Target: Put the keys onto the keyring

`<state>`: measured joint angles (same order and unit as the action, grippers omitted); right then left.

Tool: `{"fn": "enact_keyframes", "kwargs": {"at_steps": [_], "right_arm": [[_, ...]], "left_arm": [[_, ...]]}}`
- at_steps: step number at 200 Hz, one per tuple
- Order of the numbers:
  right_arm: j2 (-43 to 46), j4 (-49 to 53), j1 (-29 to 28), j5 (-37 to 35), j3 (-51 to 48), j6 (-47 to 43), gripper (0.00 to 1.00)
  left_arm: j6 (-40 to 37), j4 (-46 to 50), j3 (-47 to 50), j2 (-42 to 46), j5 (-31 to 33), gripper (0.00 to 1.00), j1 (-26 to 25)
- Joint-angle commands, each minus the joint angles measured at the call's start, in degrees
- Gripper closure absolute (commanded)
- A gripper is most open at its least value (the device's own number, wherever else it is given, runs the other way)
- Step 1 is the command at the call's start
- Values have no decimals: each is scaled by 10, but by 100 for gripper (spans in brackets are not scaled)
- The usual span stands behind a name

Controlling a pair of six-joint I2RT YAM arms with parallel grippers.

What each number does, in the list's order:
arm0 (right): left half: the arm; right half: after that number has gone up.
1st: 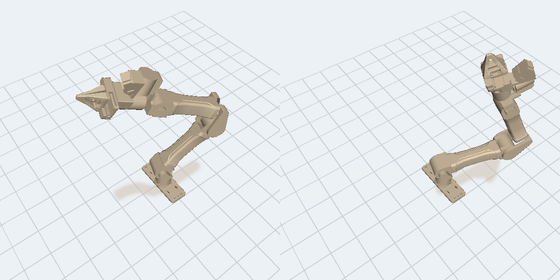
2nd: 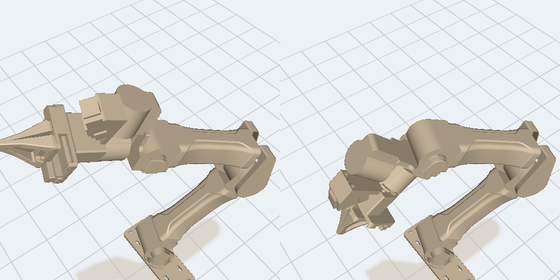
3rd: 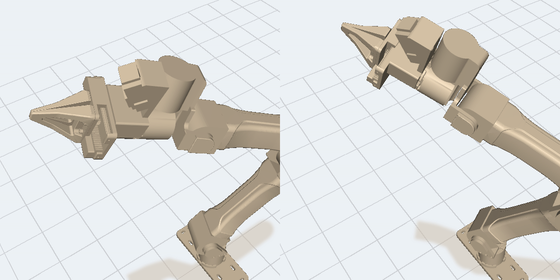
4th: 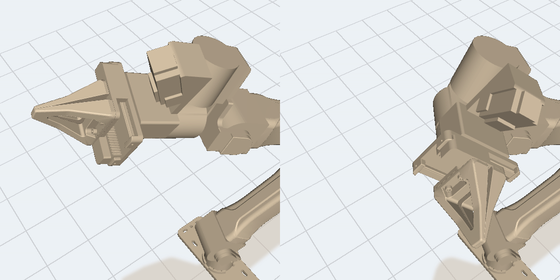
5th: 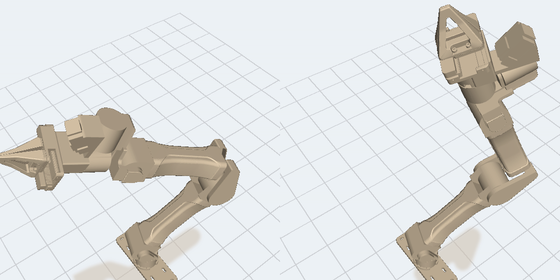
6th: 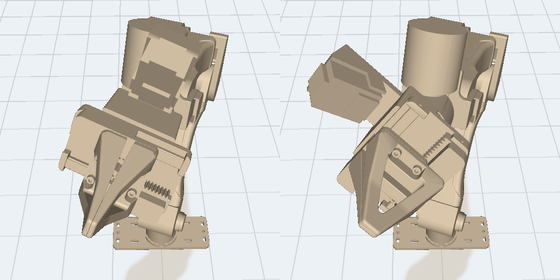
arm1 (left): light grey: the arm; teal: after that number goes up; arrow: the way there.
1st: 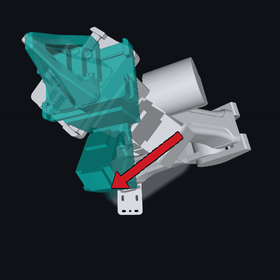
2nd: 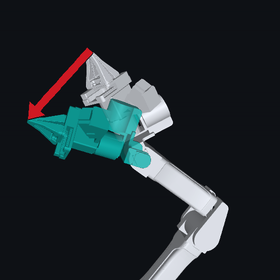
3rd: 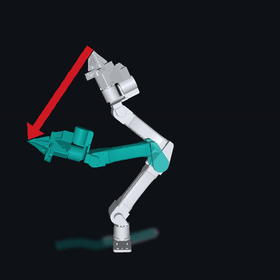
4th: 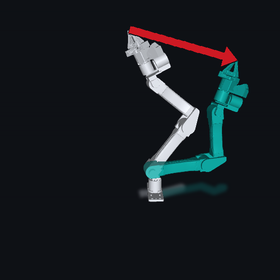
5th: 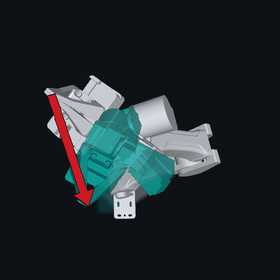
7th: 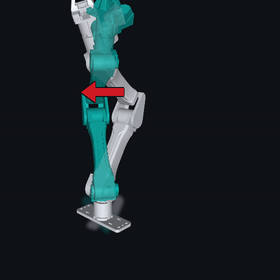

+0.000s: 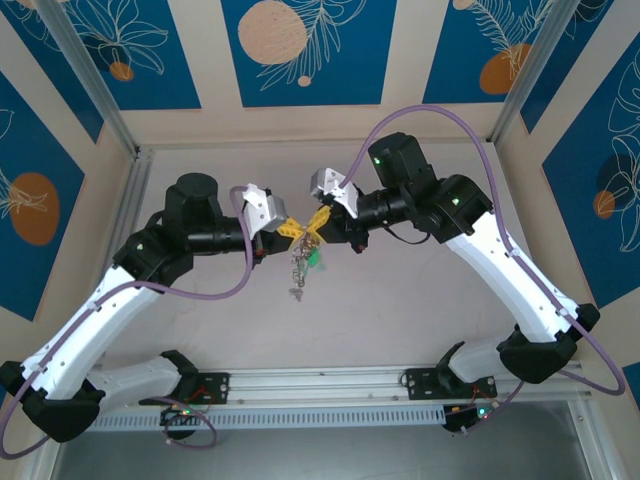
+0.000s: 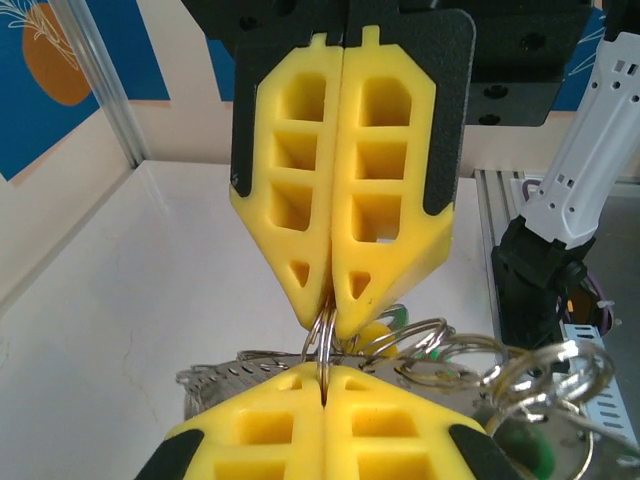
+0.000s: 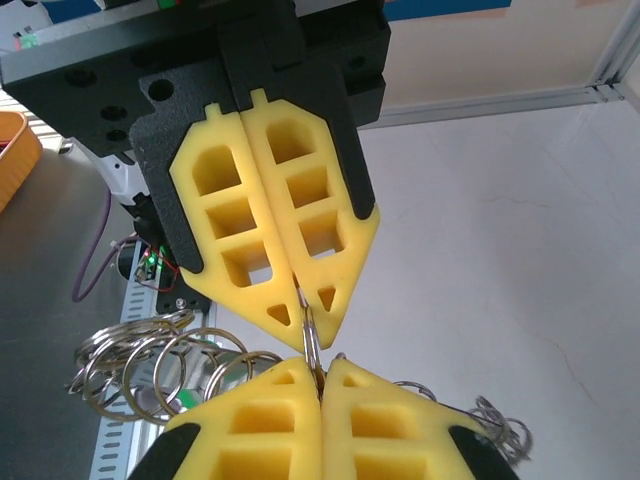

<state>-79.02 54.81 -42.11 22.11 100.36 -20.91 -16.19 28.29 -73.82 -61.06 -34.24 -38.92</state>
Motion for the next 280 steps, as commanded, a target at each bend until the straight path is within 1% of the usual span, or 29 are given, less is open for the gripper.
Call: {"fn": "enact_keyframes", "kwargs": {"at_steps": [1, 53, 82, 94, 144, 175, 190, 244, 280], "right_arm": [[12, -1, 3, 30, -12, 18, 100], [21, -21, 7, 59, -43, 35, 99], [46, -44, 7, 66, -73, 40, 88], [60, -58, 8, 65, -86, 41, 85], [100, -84, 26, 93, -111, 55, 83], [99, -83, 31, 96, -114, 57, 87], [97, -85, 32, 98, -113, 58, 87], [101, -105, 41, 99, -99, 71, 76], [92, -117, 47, 115, -83, 80, 77]], "left_arm": [[20, -78, 9, 22, -14, 100, -4], [78, -190, 68, 55, 6, 100, -3], [99, -221, 84, 60, 5, 100, -3], [101, -225, 86, 60, 6, 100, -2], [108, -233, 87, 60, 6, 100, 1], [115, -242, 88, 61, -6, 100, 2], [117, -244, 88, 61, -16, 100, 2], [113, -233, 84, 64, -51, 100, 3], [106, -224, 82, 67, -63, 100, 4]]}}
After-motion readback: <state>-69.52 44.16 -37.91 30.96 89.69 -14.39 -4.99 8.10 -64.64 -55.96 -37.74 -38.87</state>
